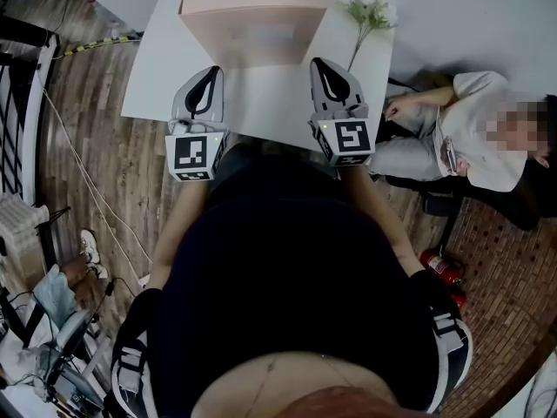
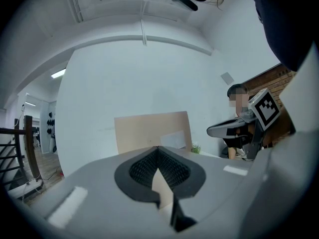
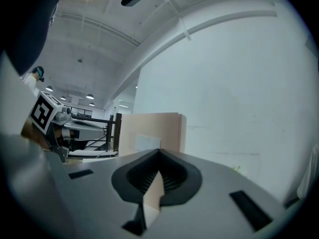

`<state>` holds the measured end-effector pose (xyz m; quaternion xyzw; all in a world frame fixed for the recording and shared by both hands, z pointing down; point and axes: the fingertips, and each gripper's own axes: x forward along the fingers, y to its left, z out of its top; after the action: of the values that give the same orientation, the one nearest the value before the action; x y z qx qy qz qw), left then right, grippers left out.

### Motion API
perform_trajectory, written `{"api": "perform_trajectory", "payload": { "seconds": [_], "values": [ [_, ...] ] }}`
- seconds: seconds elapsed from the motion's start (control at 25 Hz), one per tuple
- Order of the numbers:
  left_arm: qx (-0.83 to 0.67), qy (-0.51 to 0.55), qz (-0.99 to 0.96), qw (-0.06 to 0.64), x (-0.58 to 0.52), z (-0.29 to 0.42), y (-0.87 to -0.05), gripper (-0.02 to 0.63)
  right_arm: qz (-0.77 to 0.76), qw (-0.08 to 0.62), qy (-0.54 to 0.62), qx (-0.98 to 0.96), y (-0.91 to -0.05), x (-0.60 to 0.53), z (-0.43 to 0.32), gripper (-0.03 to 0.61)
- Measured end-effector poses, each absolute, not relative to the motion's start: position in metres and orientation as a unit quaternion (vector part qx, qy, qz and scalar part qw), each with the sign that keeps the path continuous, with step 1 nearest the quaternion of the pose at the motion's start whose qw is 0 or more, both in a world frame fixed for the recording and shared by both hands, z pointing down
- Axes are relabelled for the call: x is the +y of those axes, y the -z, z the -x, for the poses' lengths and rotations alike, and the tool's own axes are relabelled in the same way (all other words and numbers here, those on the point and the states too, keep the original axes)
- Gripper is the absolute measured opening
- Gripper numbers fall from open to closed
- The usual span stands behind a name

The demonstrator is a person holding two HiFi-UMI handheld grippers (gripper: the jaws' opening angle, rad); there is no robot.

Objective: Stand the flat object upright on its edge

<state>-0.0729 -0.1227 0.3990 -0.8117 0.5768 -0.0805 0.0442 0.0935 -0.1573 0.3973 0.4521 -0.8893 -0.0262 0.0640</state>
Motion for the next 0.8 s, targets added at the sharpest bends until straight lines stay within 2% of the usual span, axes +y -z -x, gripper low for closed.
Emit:
{"api": "perform_trajectory", "payload": {
  "seconds": [0.8],
  "values": [
    [0.571, 0.077, 0.816, 0.054, -0.1243, 0.0669, -0.3896, 0.011, -0.458, 0.048, 0.02, -0.887, -0.3933, -0.1552, -0.0922, 0.011]
  ]
}}
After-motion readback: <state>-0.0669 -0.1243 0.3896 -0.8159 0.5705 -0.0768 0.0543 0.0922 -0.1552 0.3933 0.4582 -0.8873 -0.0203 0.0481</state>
